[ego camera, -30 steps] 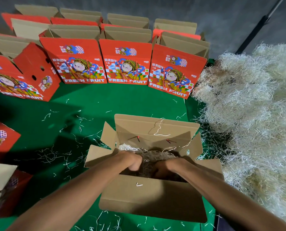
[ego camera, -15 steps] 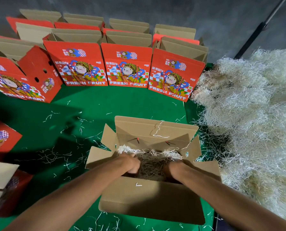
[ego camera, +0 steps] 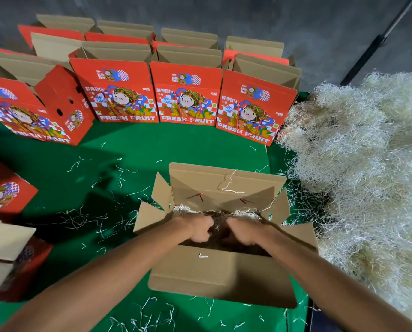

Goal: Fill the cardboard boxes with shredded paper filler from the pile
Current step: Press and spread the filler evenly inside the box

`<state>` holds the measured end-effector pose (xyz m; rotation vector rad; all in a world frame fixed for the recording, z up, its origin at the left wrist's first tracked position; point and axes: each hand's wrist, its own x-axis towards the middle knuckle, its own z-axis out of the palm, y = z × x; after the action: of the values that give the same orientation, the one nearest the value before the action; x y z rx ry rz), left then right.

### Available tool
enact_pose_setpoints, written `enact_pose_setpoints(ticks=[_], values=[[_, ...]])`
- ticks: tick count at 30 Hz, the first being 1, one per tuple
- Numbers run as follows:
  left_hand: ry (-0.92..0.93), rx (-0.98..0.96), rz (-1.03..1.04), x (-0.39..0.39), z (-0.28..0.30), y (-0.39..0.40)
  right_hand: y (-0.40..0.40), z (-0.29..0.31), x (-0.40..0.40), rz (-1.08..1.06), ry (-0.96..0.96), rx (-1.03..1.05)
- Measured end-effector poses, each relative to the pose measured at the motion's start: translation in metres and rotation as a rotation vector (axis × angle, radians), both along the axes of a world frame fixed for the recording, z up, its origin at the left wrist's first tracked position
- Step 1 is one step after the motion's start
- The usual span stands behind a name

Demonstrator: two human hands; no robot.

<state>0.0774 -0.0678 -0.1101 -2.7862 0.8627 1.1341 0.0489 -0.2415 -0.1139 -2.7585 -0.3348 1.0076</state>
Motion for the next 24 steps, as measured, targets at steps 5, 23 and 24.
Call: enact_pose_setpoints(ticks=[5,23,24], values=[[0.207,0.172,0.038,-0.007,-0.014,-0.003,0.026,-0.022,-0.003,0.195,0.265,-0.043],[0.017,-0.025,0.327,0.019,0.000,-0.005,0.003,0.015,-0.012,0.172,0.145,-0.198],[0.017,-0.014,0.316,0.021,0.001,-0.004,-0.001,0.014,-0.015,0.162,0.148,-0.164]])
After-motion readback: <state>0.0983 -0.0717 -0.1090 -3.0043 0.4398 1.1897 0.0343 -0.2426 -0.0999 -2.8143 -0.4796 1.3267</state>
